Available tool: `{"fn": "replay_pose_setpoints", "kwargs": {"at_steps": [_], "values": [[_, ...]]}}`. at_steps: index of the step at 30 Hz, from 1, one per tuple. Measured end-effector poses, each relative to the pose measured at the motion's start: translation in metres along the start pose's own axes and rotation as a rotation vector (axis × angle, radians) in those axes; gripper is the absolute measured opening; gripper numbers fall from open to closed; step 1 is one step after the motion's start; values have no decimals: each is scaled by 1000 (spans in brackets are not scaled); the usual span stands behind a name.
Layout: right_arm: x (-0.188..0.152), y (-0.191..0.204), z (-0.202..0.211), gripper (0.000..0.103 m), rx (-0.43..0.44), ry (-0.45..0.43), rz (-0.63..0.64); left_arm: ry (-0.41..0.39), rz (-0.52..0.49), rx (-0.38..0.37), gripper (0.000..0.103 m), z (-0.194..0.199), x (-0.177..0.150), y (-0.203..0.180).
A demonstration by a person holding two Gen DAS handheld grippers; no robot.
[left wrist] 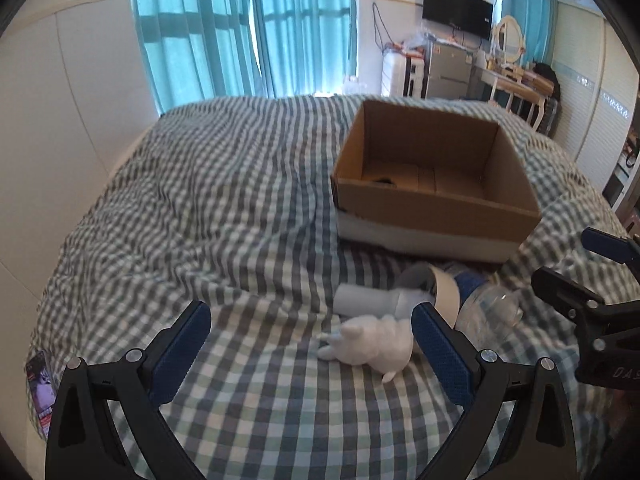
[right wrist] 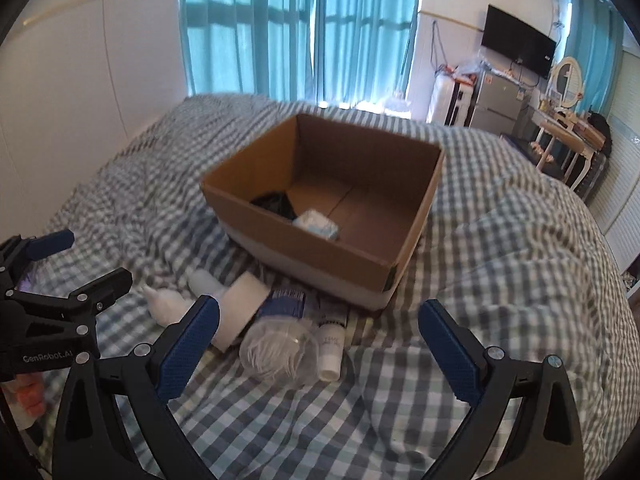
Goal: Organize objects
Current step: 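Return both tools to the remaining items beside the box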
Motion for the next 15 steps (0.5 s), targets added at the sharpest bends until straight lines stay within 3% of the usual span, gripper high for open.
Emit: {"fn": "replay_pose_setpoints", "kwargs": {"at_steps": [10, 15], "values": [[-18, 9, -48, 97, 32, 128, 28, 103, -77, -3, 103, -33, -23, -19], [-25, 14, -64, 89, 45, 183, 40, 154, -116, -47, 103, -49, -31, -28]]}}
Point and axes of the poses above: each gripper's, at about its wrist camera, not at the fingertips, and z roughly against the way its jaws point, y to its left, x to its top, the point moved 3 cm from there along -z, roughly the way its jaws point, and after that the axes turned 5 degrees about -z, right-handed, at the moved point
